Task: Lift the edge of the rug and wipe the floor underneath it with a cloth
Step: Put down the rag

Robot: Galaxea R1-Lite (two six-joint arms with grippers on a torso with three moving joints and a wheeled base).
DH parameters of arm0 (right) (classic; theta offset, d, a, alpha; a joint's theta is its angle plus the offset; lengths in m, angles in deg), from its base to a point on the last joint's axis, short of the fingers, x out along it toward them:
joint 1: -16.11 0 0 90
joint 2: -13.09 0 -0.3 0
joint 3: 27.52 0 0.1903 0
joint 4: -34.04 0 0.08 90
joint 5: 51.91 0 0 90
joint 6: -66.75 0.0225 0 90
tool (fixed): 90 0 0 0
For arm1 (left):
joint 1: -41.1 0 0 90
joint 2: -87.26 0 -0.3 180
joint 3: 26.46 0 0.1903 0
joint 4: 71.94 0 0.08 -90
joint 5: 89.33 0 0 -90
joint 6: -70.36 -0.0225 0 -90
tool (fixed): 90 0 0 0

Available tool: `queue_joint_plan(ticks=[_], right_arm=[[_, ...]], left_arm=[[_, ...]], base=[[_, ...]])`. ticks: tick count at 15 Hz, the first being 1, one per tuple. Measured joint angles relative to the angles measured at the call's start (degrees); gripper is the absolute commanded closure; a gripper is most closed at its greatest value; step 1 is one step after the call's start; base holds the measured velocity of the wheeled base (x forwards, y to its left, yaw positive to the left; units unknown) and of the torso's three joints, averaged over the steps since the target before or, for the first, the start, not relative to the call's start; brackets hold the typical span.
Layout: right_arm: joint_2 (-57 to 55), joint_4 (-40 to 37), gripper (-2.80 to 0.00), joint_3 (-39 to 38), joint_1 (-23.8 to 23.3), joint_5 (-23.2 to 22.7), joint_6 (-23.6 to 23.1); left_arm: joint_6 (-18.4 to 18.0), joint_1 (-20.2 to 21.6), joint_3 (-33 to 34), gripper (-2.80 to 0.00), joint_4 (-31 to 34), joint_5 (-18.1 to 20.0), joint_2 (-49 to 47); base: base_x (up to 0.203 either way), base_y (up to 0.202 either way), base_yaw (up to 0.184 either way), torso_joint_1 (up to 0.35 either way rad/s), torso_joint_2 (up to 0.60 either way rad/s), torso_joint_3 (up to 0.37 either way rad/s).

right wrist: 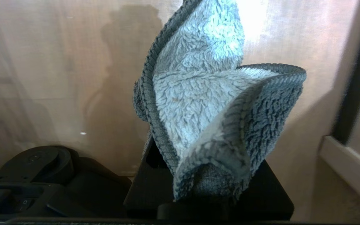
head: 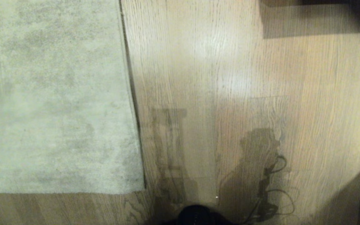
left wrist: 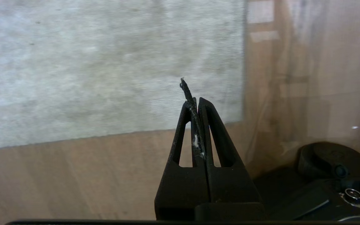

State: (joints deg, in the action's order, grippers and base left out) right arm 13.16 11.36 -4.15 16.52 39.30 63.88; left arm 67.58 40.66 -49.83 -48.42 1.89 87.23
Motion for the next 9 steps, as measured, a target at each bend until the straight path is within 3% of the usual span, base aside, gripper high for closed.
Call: queue_joint_plan(ticks=[2, 9], right_arm=[[0.0, -0.01, 0.0, 0.0, 0.06, 0.05, 0.02], [0.0, 0.06, 0.0, 0.0, 0.02, 0.0, 0.0]], left_arm=[[0.0, 0.04, 0.0, 0.0, 0.0, -0.01, 0.0], [0.07, -0.02, 0.0, 0.0, 0.0, -0.03, 0.0]], base=[[0.0, -0.104, 0.001, -0.001, 0.0, 0.004], [0.0, 0.0, 0.0, 0.0, 0.0, 0.0]])
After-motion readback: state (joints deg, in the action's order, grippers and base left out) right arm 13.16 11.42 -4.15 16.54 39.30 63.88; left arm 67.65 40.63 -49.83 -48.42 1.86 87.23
